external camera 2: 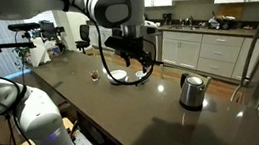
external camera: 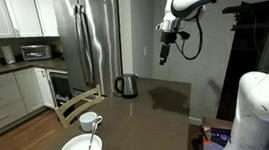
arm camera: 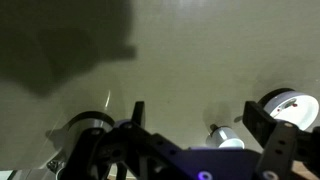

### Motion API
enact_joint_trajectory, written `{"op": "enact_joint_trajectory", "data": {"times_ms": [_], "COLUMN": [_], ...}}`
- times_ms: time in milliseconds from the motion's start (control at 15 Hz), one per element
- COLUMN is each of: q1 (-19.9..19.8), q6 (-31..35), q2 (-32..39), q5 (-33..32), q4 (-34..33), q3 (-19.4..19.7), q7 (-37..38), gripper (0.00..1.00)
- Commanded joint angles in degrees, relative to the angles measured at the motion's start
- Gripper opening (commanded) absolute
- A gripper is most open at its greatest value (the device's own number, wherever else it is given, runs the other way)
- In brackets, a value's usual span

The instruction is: Pick up the small glass cup and pour its contents in the white bowl. Put the small glass cup back on the table.

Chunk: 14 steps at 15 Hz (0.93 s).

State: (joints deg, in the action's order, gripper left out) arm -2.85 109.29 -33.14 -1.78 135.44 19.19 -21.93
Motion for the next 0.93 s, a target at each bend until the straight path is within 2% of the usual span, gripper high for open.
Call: {"op": "enact_joint_trajectory", "data": {"times_ms": [0,467,867], "q1": [-1.42,-1.42,2.62], "q6": [-0.15,-0.15,6.13], "q2": [0.31,0.31,8.04], "q5": [0.78,0.78,13.36], "q4": [-0.15,-0.15,4.05], "q3": [-1.14,-1.13,-0.68], "q7": [-0.66,-0.66,-0.93], "gripper": [1.00,1.00,1.00]}}
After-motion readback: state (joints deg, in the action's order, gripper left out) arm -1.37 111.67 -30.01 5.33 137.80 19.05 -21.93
